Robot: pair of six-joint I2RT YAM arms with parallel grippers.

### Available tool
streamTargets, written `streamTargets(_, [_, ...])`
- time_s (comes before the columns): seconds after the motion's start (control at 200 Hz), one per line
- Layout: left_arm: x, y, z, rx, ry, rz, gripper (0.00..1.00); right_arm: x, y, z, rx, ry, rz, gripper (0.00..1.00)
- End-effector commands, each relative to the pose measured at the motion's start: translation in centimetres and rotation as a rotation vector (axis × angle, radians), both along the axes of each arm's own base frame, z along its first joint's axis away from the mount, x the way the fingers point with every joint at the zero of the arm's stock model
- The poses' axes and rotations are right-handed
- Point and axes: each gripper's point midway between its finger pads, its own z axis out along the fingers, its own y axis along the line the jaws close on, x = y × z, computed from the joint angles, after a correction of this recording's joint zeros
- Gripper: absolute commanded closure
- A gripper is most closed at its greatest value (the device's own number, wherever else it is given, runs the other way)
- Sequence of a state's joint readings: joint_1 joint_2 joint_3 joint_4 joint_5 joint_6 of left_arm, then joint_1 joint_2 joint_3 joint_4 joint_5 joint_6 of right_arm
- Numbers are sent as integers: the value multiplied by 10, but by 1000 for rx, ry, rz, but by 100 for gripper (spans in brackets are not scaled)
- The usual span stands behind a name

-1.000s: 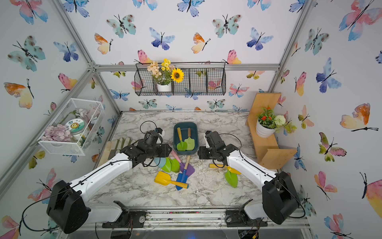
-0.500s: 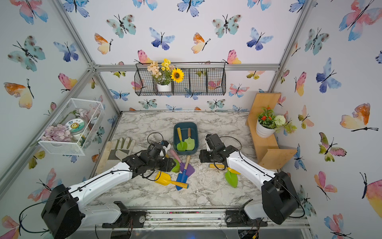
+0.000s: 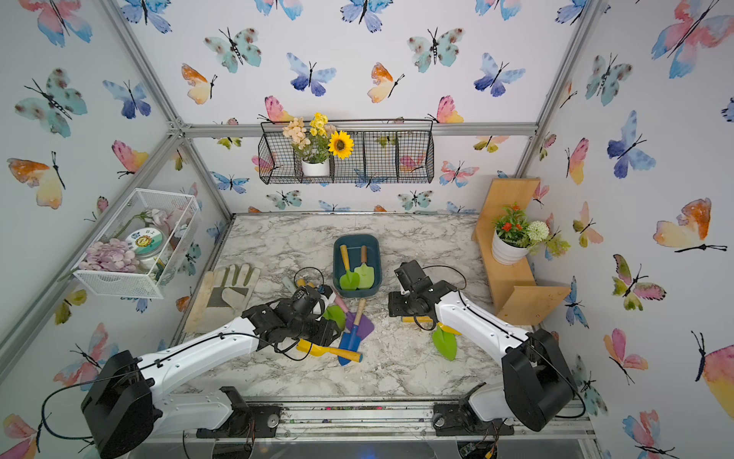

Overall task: Put the shovel into the storage box
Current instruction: Pick up the shovel from the center of the board.

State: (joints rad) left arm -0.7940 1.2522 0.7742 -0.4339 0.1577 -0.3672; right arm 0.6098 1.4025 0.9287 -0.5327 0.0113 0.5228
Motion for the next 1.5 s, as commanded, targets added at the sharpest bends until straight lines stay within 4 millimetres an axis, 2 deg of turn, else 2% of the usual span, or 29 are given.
streamTargets(0.0, [-4, -5, -3, -2, 17, -11, 39, 1, -31, 4, -133, -6, -104, 37])
streamTargets(0.25, [-2, -9, -6, -6, 19, -5, 39, -5, -53, 3, -223, 7, -164, 30])
streamTargets(0.39, [0, -12, -2, -25, 5, -7, 39, -11, -58, -3, -252, 40, -155, 28])
streamTargets(0.691, [-1, -10, -1, -36, -5, 1, 39, -23, -51, -22, -248, 126, -87, 29])
streamTargets(1.061, [-4, -9, 0, -53, -18, -2, 39, -5, -34, -19, -330, 173, 97, 28])
streamTargets(1.171, [-3, -8, 0, -52, -20, 1, 39, -10, -31, -28, -343, 227, 159, 28])
streamTargets(1.272, [-3, -7, 0, -53, -17, 8, 39, -16, -37, -35, -385, 270, 187, 29])
streamTargets(1.497, [-5, -11, -4, -69, 6, 9, 39, -12, -41, -23, -444, 267, 237, 29])
